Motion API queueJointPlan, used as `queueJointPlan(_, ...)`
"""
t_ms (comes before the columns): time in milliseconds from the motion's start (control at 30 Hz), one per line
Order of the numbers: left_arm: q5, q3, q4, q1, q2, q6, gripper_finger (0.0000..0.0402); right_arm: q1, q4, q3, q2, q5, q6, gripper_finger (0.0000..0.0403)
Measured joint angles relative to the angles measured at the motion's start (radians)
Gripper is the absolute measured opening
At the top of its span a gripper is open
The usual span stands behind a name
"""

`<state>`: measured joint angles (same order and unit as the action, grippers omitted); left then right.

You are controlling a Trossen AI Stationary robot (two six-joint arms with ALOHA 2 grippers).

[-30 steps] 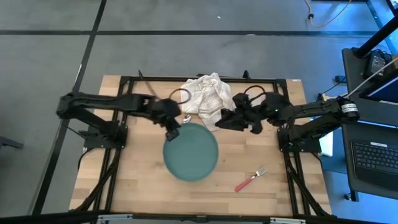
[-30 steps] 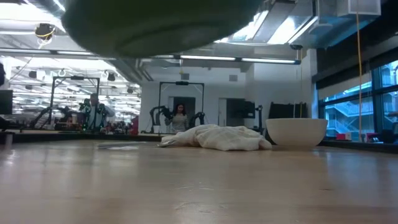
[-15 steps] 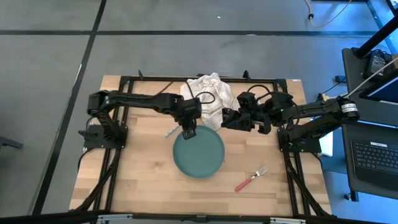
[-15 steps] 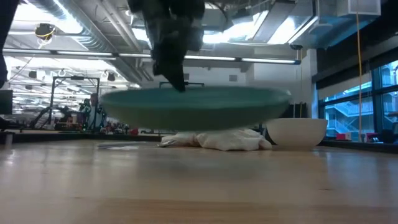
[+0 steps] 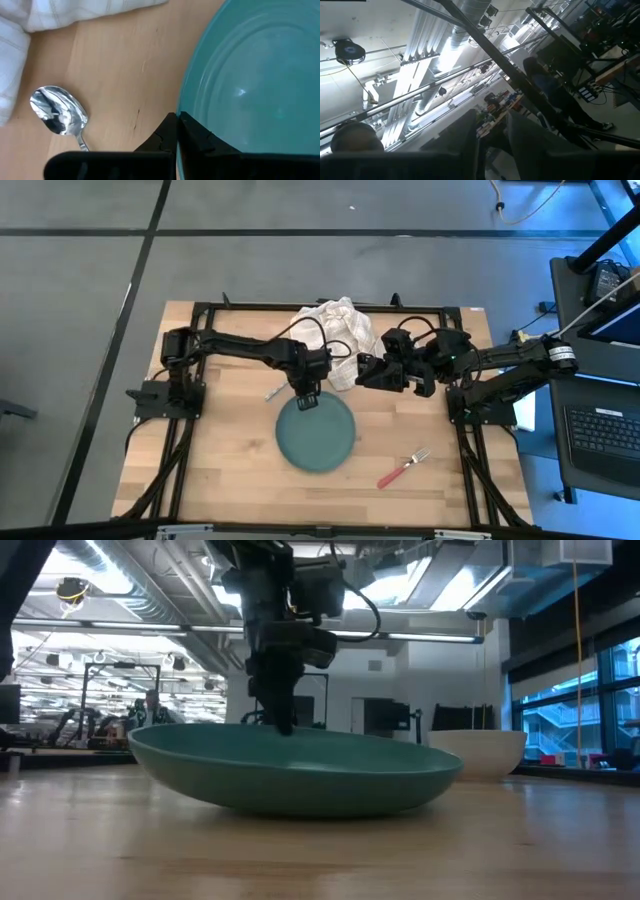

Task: Set table place
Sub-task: Move the green plate to the center of the table

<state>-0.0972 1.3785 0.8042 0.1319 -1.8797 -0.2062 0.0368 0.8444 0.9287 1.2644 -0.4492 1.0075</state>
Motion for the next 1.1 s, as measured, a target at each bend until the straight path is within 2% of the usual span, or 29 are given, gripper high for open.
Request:
queueJointPlan(233, 0.005, -0.002, -0.016, 0.022, 0.000, 0.000, 0.0000, 0.000, -0.005, 0.000, 0.000, 0.000, -0.021, 0.0111)
queueJointPlan(333, 0.005, -0.025, -0.058, 0.023, 0.000, -0.031, 0.0000, 0.000, -0.061, 0.001, 0.000, 0.000, -0.022, 0.0111)
queueJointPlan(567, 0.007, -0.032, -0.070, 0.015, 0.000, -0.045, 0.0000, -0.031, -0.462, 0.001, 0.000, -0.042, -0.067, 0.0111)
queueJointPlan(900, 0.007, -0.032, -0.069, 0.016, 0.000, -0.046, 0.0000, -0.070, -0.748, 0.001, 0.000, -0.102, -0.118, 0.0111)
queueJointPlan(1000, 0.008, -0.032, -0.070, 0.016, 0.000, -0.046, 0.0002, -0.075, -0.906, 0.001, 0.000, -0.083, -0.155, 0.0111)
queueJointPlan(1100, 0.008, -0.033, -0.073, 0.016, 0.000, -0.046, 0.0012, -0.083, -1.092, 0.001, 0.000, -0.013, -0.184, 0.0111)
